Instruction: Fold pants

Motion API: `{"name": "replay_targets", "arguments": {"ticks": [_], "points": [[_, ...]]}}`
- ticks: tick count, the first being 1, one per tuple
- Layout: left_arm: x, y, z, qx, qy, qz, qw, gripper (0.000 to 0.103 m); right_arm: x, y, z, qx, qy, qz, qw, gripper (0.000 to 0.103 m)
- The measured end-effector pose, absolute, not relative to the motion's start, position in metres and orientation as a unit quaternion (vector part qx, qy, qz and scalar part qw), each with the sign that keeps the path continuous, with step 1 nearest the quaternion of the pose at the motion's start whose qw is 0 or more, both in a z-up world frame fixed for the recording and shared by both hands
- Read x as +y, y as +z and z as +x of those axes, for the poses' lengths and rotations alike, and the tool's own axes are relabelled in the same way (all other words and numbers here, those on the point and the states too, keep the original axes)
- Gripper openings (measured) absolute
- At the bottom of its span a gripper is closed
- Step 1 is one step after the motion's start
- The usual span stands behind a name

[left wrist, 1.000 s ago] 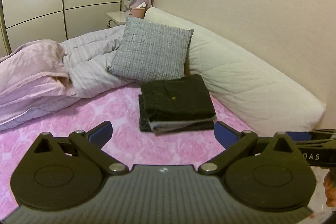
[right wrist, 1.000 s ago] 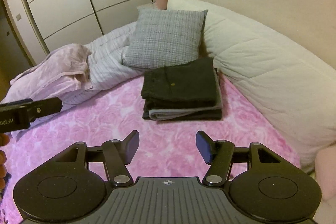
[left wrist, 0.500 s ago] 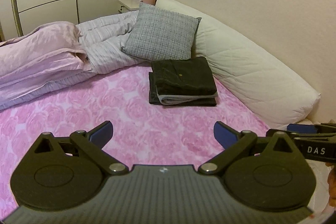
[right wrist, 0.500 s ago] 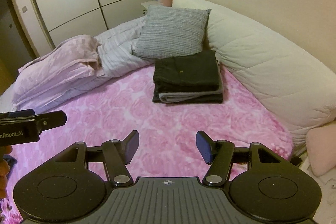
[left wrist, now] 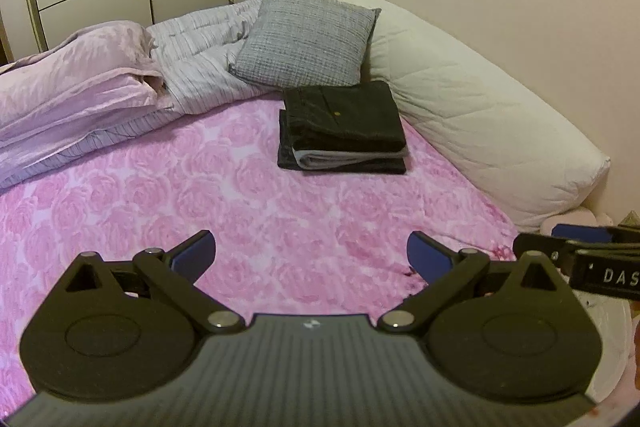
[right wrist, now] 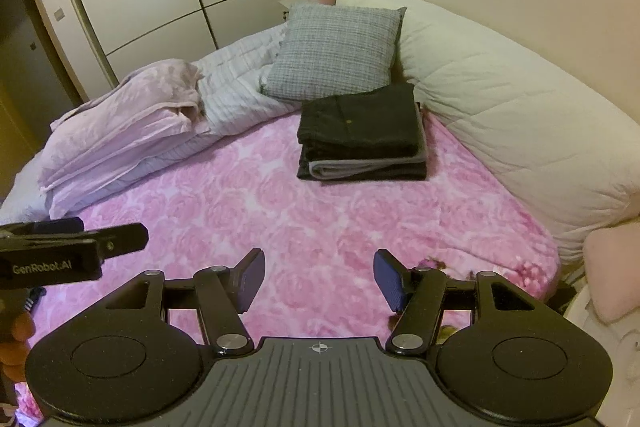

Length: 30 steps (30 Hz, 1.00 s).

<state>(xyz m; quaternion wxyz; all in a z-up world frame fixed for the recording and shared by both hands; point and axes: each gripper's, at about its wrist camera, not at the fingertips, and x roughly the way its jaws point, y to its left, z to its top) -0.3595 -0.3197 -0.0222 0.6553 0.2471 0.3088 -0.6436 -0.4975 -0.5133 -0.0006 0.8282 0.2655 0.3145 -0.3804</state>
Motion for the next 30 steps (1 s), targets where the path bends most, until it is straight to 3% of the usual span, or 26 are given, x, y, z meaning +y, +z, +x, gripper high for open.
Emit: {"name": "replay_targets", "arguments": {"ticks": [30], "points": [[-0.303,-0.025,-0.4,0.318,-0.632,0.259,0.657,0.101,-0.512,-0.003,-0.531,0.315,-0.354,0.28,0.835,0.057]]}}
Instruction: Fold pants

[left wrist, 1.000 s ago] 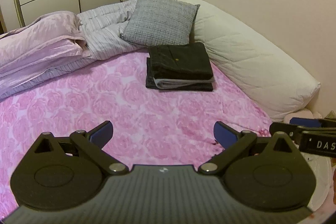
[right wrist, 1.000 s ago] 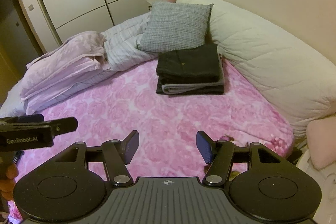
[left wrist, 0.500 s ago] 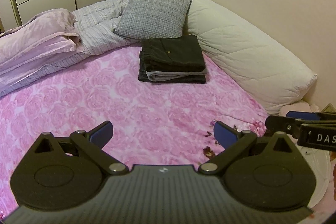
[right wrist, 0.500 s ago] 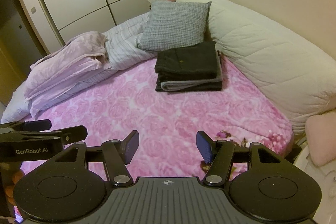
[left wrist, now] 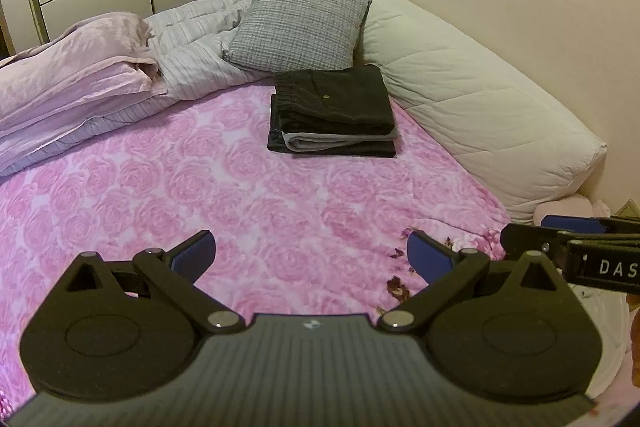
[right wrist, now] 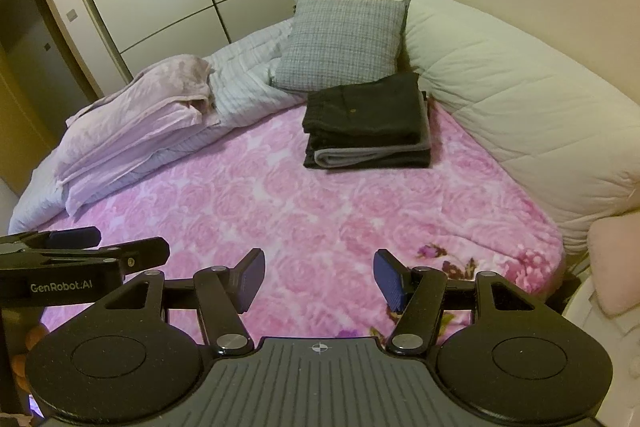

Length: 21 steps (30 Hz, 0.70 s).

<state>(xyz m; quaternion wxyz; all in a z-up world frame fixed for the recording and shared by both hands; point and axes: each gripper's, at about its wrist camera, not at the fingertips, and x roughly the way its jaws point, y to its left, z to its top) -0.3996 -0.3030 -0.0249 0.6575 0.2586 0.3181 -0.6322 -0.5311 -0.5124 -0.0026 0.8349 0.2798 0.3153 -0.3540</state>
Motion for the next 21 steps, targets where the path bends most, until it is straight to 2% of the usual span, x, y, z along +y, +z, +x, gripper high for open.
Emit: {"name": "replay_targets", "arguments": {"ticks": [21], "points": [[-0.298,-0.025,-0.412,0.317,-0.633,0.26,0.657,0.101,-0.512,-0.002,-0.542,0.311,-0.351,0.283,0.836,0.057]]}}
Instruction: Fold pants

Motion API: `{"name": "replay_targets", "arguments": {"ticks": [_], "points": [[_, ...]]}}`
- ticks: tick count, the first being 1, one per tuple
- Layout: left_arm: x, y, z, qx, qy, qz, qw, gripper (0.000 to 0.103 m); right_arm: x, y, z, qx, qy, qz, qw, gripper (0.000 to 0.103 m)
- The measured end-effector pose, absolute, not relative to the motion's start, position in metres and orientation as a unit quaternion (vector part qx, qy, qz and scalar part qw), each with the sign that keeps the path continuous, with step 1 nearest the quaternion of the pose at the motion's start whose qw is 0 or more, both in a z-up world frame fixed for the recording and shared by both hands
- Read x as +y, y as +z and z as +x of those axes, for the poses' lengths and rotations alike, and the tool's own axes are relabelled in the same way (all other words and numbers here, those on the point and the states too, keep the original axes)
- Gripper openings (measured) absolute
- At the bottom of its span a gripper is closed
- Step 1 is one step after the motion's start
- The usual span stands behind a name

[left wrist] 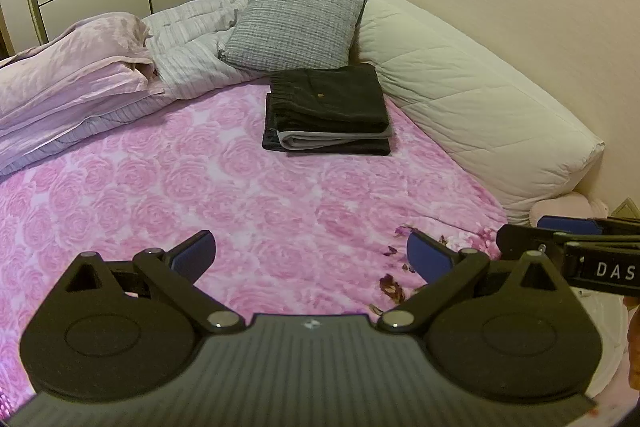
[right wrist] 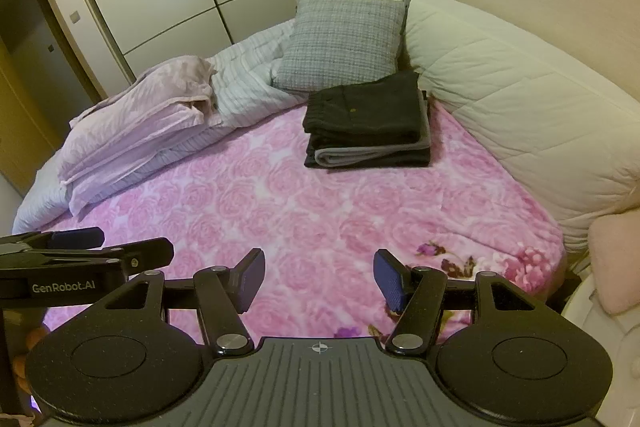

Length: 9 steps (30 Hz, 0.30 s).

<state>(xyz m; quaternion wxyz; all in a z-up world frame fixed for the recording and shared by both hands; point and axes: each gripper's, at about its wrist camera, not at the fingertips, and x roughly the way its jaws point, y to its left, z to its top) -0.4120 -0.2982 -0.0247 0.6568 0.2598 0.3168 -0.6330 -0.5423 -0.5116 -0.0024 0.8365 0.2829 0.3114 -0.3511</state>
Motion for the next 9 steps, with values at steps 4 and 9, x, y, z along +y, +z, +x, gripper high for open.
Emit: {"name": "replay_targets", "arguments": {"ticks": [4,9], "points": [[-0.298,-0.024,-0.421,0.316,-0.636,0.26,0.655,0.101,-0.514,-0.002,-0.548,0.31,-0.352,0.284,0.836,0.057],[-0.297,-0.023,-0.431,0.314,-0.638,0.261,0.653,0.101,-0.516,-0.002,-0.552,0.31,-0.351,0.285,0.837,0.057]]}}
